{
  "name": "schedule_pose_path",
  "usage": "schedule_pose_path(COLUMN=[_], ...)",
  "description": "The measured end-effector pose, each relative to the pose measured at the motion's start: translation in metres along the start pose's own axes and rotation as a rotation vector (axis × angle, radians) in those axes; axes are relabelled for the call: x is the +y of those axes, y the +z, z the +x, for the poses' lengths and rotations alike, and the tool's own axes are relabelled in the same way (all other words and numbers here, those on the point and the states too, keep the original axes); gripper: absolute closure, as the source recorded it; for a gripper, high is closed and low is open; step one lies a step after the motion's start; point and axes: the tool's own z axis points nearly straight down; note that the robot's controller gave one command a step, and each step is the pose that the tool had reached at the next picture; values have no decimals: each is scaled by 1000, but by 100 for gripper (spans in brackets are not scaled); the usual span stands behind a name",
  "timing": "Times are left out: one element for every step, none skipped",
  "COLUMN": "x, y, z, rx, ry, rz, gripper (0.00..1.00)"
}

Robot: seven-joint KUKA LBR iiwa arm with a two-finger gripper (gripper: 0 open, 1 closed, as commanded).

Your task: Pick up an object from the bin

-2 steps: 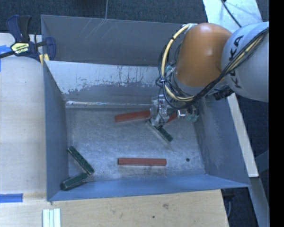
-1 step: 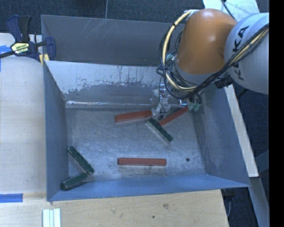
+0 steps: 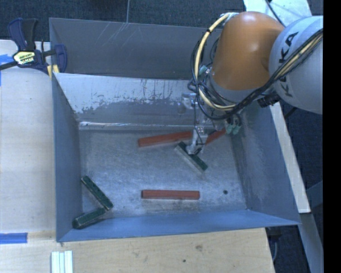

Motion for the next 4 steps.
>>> schedule_pose_path(x=[-3, -3, -19, 27], y=[135, 129, -76, -76], z=[-15, -17, -25, 6], rx=[8, -1, -9, 2], ry=[108, 106, 143, 157], rz=[0, 0, 0, -1], gripper=[0, 100, 100, 100])
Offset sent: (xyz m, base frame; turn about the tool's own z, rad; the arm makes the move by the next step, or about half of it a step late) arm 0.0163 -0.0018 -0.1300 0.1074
